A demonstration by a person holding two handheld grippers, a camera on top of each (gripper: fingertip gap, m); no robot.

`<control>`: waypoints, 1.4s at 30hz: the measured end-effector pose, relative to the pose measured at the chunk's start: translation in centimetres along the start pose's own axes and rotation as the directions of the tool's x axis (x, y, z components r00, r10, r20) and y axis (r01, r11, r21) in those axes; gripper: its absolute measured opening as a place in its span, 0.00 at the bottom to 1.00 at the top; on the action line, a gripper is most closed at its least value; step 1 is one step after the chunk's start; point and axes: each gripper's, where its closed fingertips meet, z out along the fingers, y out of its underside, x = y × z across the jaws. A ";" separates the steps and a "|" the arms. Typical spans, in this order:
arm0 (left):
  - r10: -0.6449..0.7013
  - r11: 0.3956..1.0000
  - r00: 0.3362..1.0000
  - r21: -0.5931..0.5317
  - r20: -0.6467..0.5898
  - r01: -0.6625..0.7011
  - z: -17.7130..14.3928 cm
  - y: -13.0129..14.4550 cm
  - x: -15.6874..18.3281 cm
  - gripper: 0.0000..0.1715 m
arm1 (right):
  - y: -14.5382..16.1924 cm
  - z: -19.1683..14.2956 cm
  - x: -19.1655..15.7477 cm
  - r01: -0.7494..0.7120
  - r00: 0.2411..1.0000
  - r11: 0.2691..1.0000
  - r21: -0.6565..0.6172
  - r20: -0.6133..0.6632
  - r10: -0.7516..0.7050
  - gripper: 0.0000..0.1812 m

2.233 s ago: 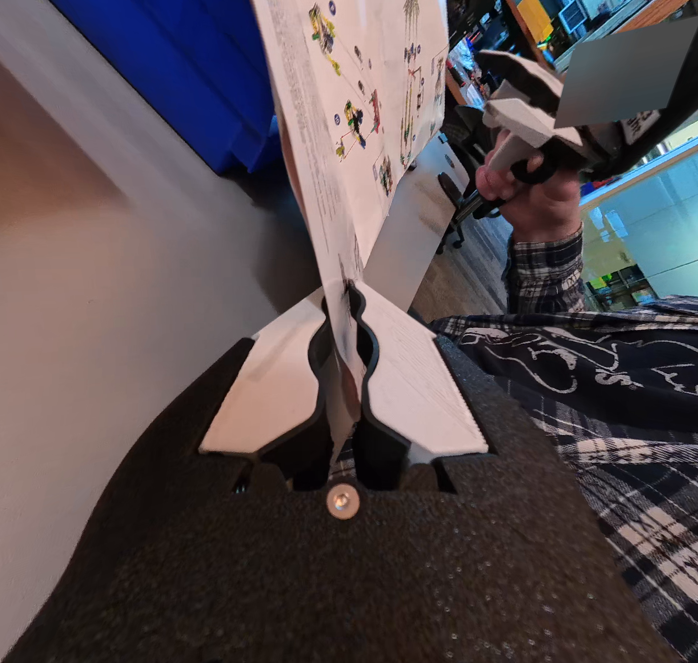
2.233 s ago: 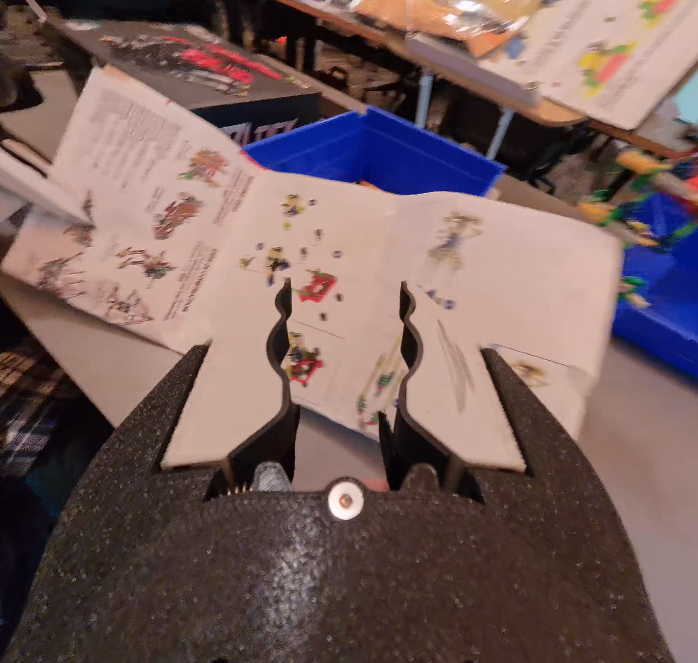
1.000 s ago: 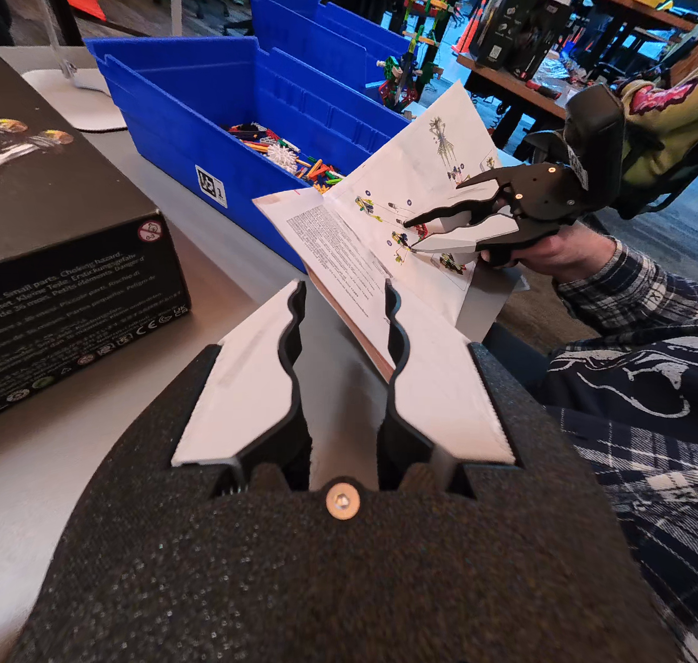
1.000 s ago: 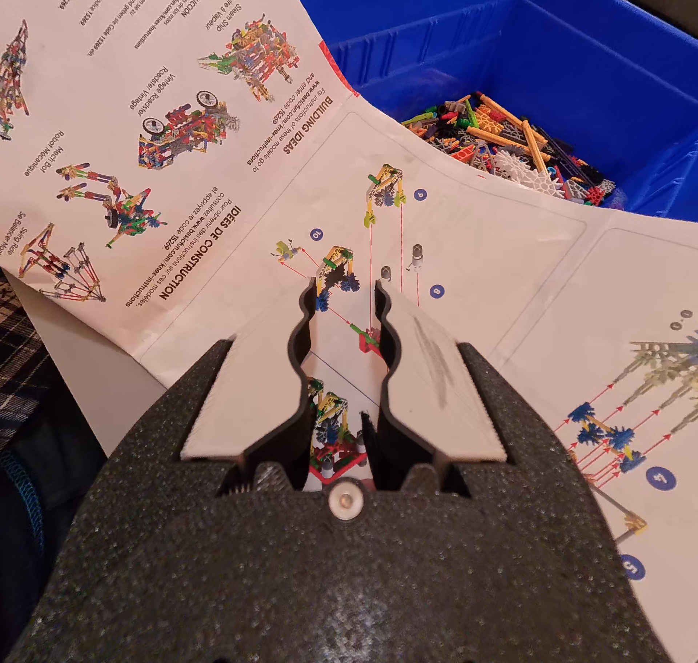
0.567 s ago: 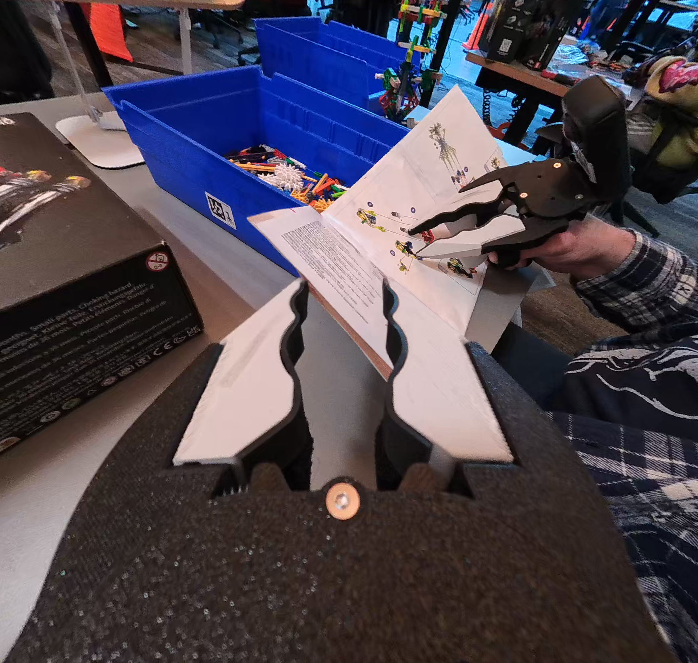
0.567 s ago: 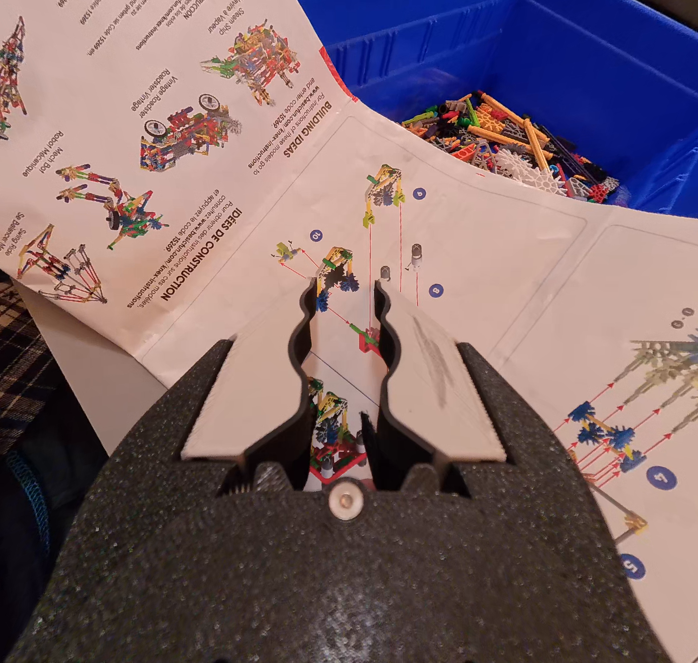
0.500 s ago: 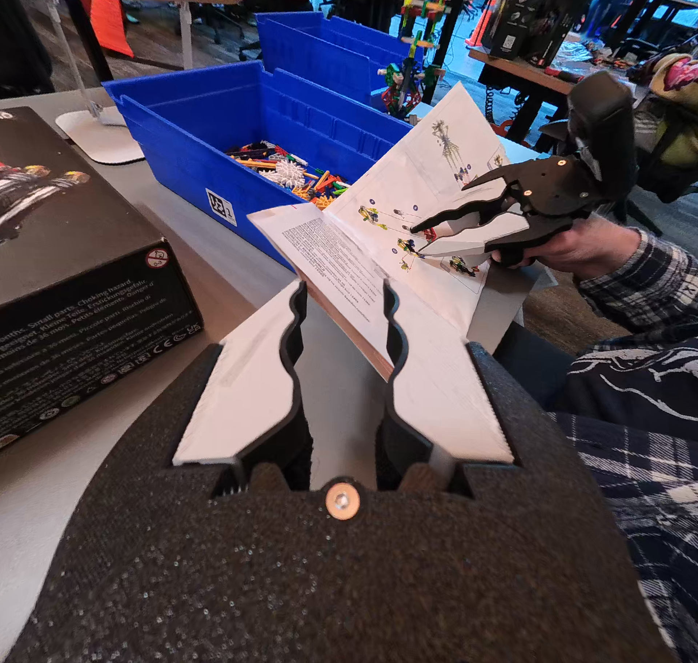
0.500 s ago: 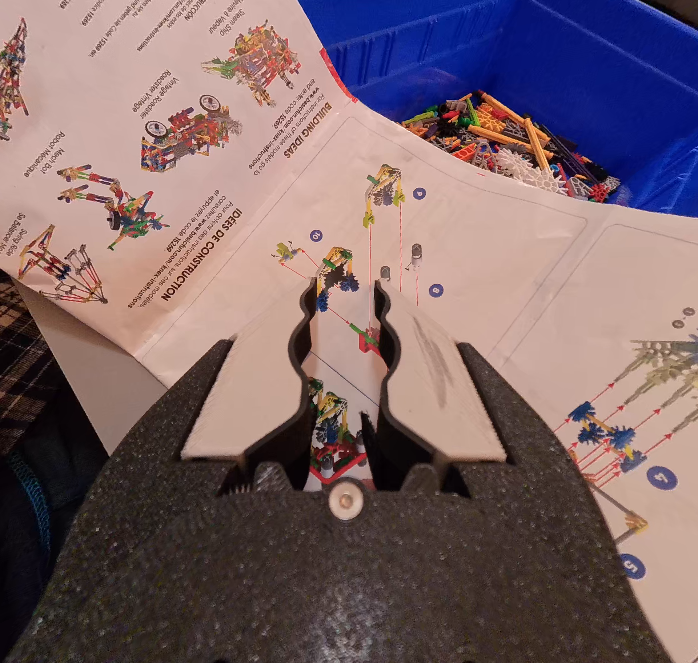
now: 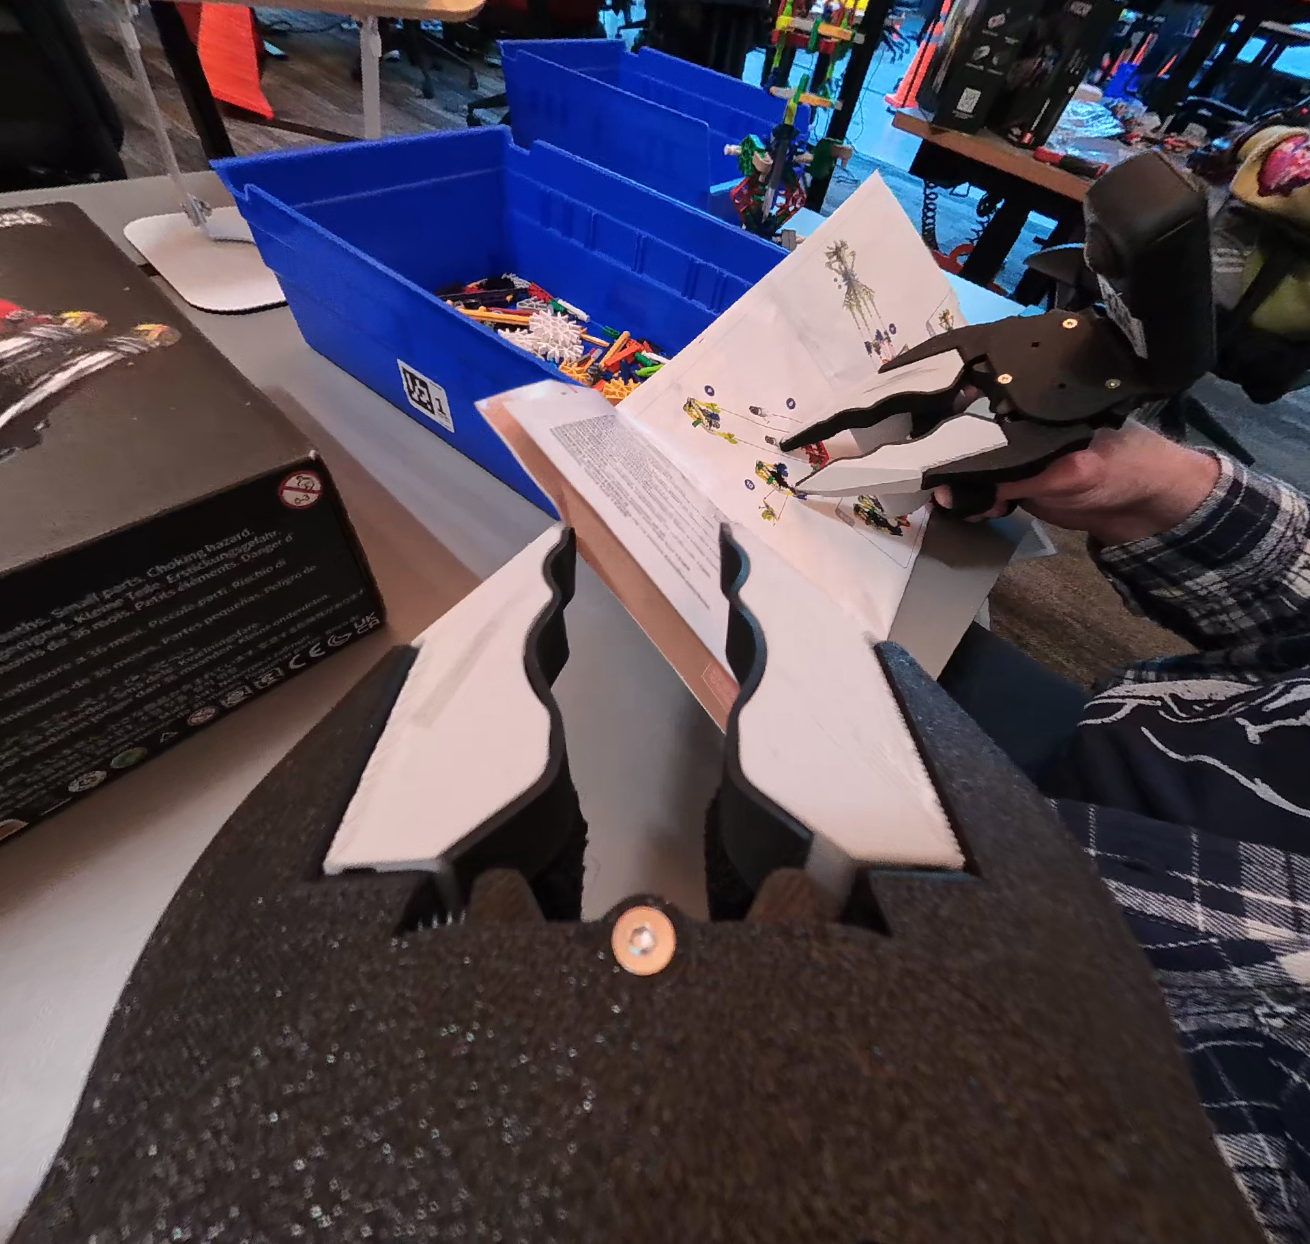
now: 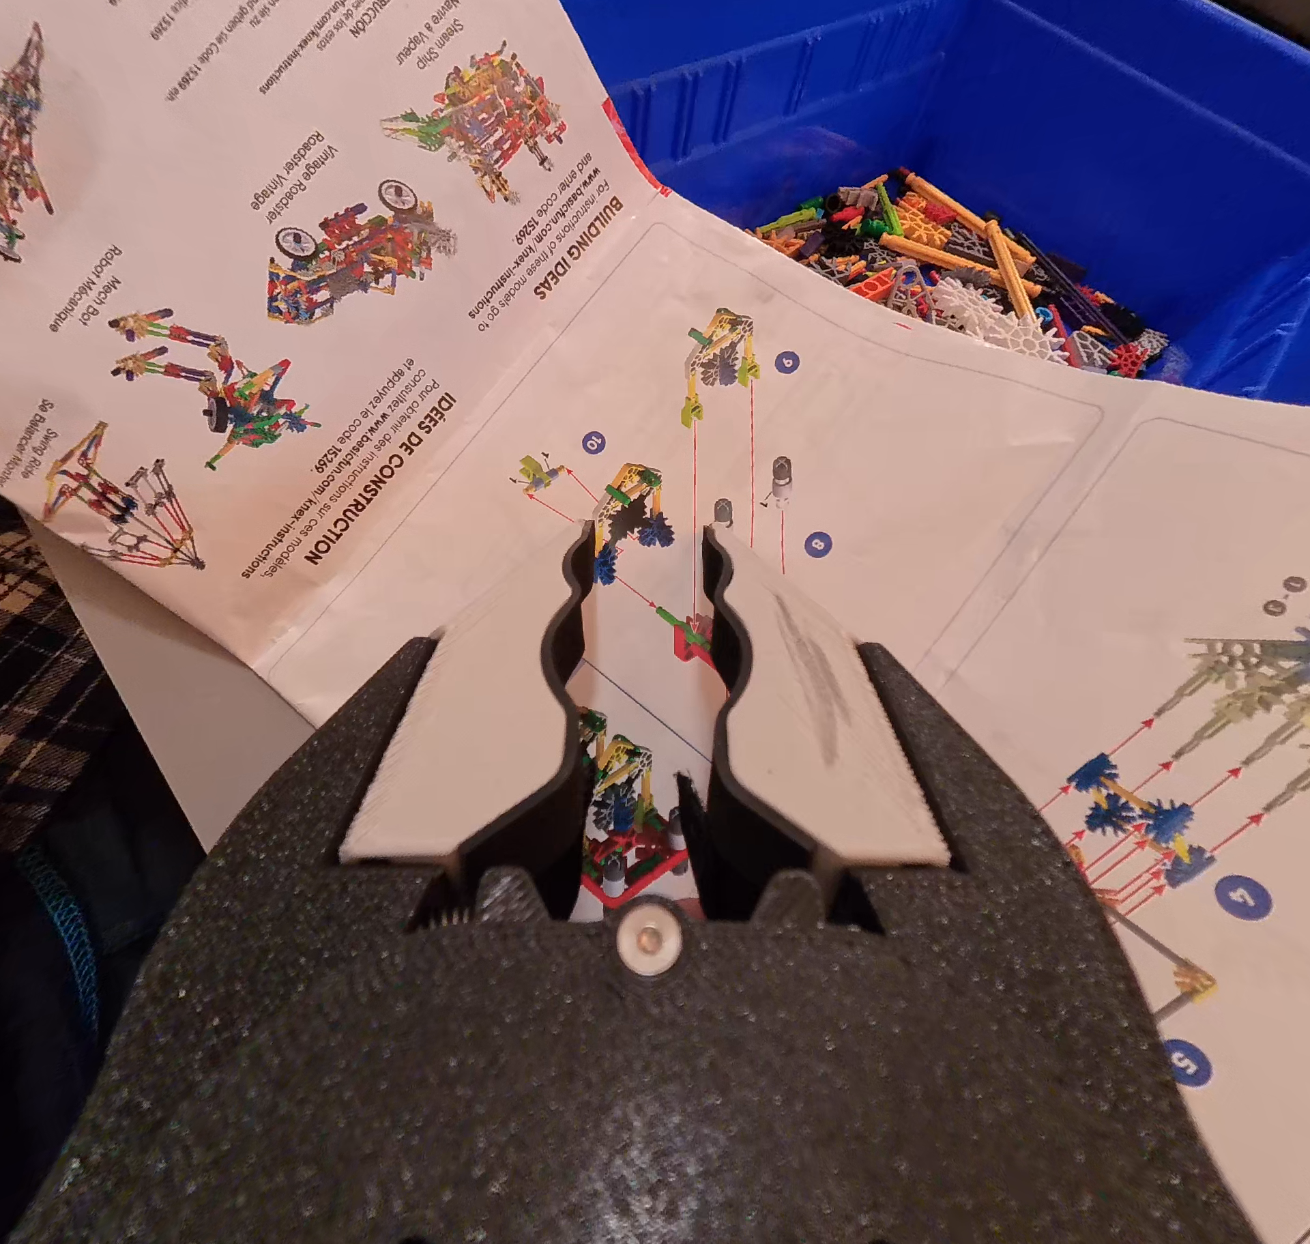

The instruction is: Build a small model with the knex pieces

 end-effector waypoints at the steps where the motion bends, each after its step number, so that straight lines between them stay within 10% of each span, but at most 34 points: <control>1: 0.007 1.000 1.000 -0.005 -0.001 -0.007 0.1 0.0 0.1 0.23 | 0.0 0.0 0.0 0.000 1.000 1.000 0.000 0.000 0.000 0.16; 42: 0.371 0.927 0.908 -0.023 0.197 -0.374 1.4 -2.4 1.0 0.23 | -0.4 0.5 -0.2 -0.005 1.000 1.000 0.000 0.015 0.005 0.16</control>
